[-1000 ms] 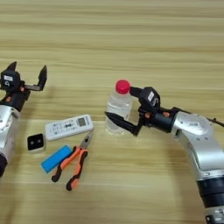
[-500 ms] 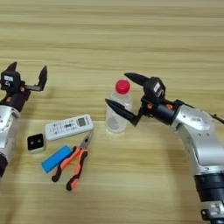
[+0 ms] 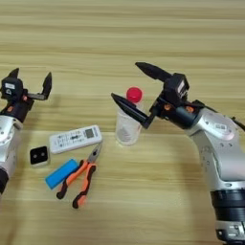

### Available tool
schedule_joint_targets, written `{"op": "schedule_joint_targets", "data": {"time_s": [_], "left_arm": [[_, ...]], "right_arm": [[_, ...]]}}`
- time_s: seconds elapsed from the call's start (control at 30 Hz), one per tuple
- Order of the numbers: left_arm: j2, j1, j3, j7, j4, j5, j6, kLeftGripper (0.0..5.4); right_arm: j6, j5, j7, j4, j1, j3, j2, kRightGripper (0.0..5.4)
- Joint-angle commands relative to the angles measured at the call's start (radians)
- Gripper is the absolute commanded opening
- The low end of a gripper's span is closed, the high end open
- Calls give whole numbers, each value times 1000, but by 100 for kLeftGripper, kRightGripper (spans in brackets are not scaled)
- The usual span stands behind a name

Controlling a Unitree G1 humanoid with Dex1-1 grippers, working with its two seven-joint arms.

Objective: Move the objects on the table

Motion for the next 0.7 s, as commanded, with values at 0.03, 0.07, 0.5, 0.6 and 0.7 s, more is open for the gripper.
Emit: {"op": "schedule_joint_targets", "data": {"time_s": [0.03,0.07,0.5,0.6,0.7], "left_arm": [[-4,-22,-4,4,10,8,-13,540],[-4,-22,-4,4,11,8,-13,540],[-5,-26,-4,8,17,8,-18,540],[-5,-27,-4,8,18,8,-19,540],[-5,-27,-4,9,18,8,-20,540]], "right_arm": [[-12,51,32,-70,12,-9,-2,539],[-9,63,44,-80,18,-8,-4,539],[-2,112,140,-214,101,27,-32,539],[5,106,157,-262,130,53,-47,539],[5,97,164,-280,147,72,-54,539]]}}
